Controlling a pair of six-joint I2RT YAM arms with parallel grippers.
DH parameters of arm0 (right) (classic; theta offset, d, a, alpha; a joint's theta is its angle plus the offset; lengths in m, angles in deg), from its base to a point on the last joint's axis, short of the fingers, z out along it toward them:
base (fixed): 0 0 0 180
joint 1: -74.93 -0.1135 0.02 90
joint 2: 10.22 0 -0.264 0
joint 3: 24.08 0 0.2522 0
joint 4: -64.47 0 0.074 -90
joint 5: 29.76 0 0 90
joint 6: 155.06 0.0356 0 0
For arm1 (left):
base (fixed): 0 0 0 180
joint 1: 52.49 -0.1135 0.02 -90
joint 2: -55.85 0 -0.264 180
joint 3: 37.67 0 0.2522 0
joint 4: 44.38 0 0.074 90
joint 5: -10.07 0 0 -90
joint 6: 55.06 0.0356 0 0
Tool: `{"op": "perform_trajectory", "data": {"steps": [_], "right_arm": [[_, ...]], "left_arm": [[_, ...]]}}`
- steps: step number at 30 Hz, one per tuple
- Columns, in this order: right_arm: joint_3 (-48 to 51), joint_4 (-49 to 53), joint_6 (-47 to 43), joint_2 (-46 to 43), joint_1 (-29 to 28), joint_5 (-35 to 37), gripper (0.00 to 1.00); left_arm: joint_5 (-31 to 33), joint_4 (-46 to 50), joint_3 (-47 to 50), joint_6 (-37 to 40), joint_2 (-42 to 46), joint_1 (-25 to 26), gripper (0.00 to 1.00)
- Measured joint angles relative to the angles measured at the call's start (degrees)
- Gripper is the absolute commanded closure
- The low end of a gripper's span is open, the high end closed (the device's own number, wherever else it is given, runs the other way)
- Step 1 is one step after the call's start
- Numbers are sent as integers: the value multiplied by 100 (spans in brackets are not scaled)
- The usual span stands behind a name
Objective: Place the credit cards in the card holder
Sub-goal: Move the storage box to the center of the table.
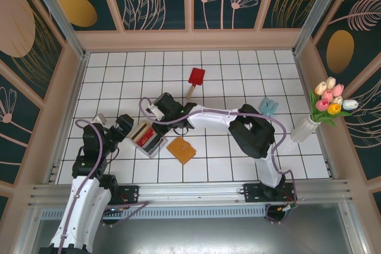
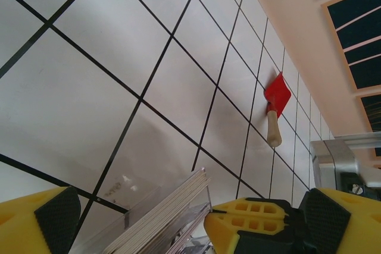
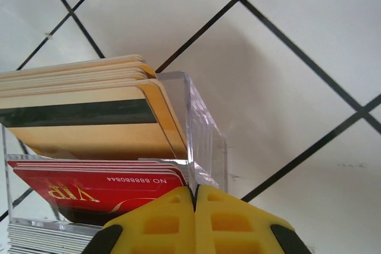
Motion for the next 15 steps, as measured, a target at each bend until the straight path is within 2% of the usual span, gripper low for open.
{"op": "perform_trajectory", "data": {"steps": [9,15], "right_arm": [[649,-313,741,-444,190,1281,99],[1604,-448,1827,-1145,693,2100,99]], "left_arm": [[-186,-247,0,48,-175,0,2],[-791,-866,4,59,-743,0,2]]}}
